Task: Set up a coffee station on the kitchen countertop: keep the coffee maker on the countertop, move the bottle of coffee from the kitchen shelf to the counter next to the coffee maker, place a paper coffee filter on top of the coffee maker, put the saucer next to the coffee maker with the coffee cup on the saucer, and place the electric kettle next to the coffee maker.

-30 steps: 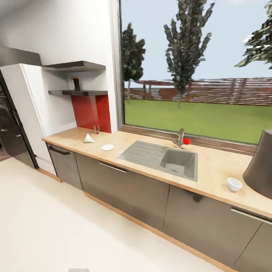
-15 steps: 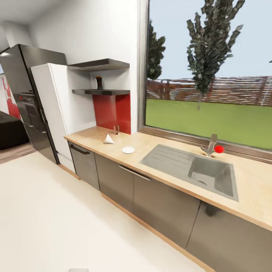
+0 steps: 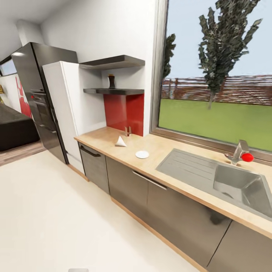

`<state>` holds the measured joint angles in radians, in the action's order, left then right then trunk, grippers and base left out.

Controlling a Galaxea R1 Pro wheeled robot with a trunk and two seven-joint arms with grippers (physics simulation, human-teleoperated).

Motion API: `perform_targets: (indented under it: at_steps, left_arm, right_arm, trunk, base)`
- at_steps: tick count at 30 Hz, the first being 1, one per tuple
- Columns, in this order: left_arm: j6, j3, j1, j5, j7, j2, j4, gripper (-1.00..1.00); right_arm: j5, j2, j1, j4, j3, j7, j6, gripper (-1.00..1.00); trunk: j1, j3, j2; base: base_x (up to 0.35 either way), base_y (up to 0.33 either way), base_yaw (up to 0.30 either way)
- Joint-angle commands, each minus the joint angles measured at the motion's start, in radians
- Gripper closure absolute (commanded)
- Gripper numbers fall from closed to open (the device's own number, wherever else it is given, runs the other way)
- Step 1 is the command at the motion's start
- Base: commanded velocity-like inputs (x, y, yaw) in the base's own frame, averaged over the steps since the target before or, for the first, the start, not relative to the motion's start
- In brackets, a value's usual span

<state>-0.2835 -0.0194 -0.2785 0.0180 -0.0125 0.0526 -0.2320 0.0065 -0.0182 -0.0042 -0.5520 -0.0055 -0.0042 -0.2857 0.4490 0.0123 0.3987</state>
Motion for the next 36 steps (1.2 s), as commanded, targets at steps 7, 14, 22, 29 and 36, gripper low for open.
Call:
perform_targets:
  at_steps: [7, 14, 22, 29, 36]
  left_arm:
    - [-0.003, -0.002, -0.001, 0.002, -0.001, 0.000, 0.001, -1.00]
    - [-0.003, -0.002, -0.001, 0.002, -0.001, 0.001, 0.001, -1.00]
    - [-0.003, -0.002, -0.001, 0.002, -0.001, 0.001, 0.001, -1.00]
    - [-0.003, -0.002, -0.001, 0.002, -0.001, 0.000, 0.001, -1.00]
    - [-0.003, -0.003, -0.001, 0.002, -0.001, 0.001, 0.000, -1.00]
  right_arm:
    - [0.001, -0.002, 0.000, 0.001, -0.001, 0.000, -0.003, -1.00]
    - [0.001, -0.002, 0.000, 0.005, -0.001, 0.000, -0.003, -1.00]
    - [0.001, -0.002, 0.000, 0.004, -0.001, 0.000, -0.003, -1.00]
    - [0.001, -0.002, 0.000, 0.001, -0.001, 0.000, -0.003, -1.00]
    - [0.001, -0.002, 0.000, 0.001, -0.001, 0.000, -0.003, -1.00]
  trunk:
    - [0.001, 0.001, 0.001]
    - [0.001, 0.001, 0.001]
    - [0.001, 0.001, 0.001]
    - [0.001, 0.001, 0.001]
    - [0.001, 0.001, 0.001]
  base:
    - [0.289, 0.210, 0.001]
    - [0.289, 0.213, 0.000]
    - [0.286, 0.227, 0.000]
    - [0.281, 0.234, 0.000]
    - [0.275, 0.240, 0.000]
